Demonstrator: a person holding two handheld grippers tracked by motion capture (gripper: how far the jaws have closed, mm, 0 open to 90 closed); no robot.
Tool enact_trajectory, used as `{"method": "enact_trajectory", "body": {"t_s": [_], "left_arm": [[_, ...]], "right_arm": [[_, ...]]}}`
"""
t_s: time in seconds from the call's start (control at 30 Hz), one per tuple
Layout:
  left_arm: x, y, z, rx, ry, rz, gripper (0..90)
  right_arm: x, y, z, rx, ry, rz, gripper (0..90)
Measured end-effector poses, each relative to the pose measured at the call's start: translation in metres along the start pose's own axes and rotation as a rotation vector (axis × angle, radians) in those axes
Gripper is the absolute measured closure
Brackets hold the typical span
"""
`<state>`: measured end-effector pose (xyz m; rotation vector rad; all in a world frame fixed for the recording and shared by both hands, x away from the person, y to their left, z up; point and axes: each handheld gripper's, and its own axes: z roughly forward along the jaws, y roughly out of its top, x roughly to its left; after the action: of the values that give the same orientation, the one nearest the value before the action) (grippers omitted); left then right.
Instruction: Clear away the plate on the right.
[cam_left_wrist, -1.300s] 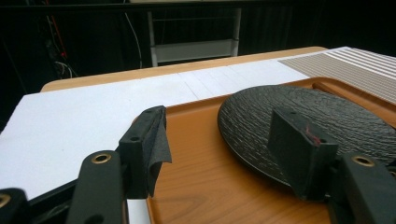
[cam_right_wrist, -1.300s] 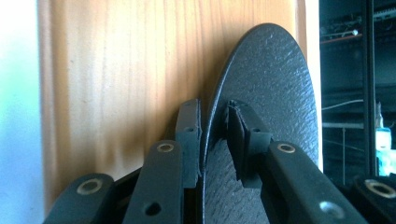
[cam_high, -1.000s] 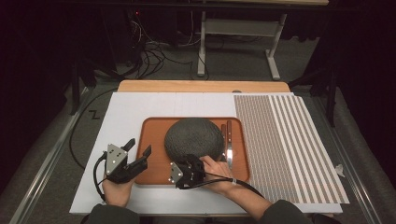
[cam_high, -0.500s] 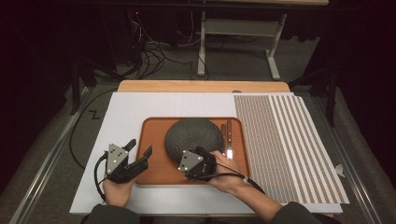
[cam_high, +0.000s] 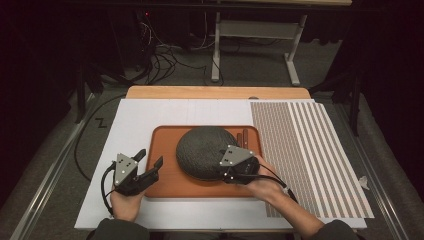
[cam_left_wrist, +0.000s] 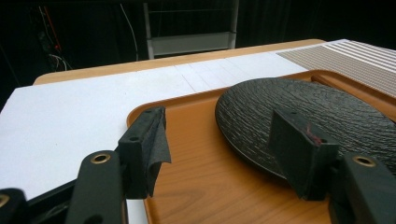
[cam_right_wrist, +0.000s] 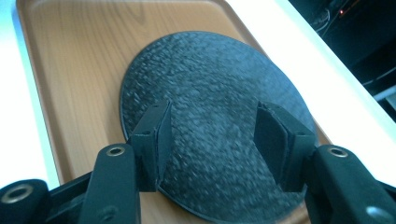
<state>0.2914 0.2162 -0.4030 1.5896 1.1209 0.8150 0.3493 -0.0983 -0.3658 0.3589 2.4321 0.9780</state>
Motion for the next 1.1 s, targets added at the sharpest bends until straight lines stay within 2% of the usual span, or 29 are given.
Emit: {"method": "enact_trajectory", "body": {"t_s": [0.37,0.63,0.77,0.9,1.1], "left_arm": [[0.0,0.0,0.0,0.001,0.001,0.002,37.0],[0.0,0.0,0.0,0.0,0.001,0.004,37.0],[0.0,0.0,0.0,0.0,0.001,0.005,37.0],[-0.001,0.0,-0.001,0.0,0.003,0.007,37.0],[-0.002,0.0,0.0,0.008,0.002,0.016,36.9]], "right_arm": [[-0.023,-0.019,-0.024,-0.035,-0.016,0.1,47.3],[-0.034,-0.036,-0.039,-0.053,-0.024,0.162,45.7],[-0.037,-0.042,-0.046,-0.062,-0.035,0.176,45.1],[-0.045,-0.056,-0.06,-0.091,-0.048,0.239,44.8],[-0.052,-0.074,-0.076,-0.117,-0.074,0.29,44.3]]}}
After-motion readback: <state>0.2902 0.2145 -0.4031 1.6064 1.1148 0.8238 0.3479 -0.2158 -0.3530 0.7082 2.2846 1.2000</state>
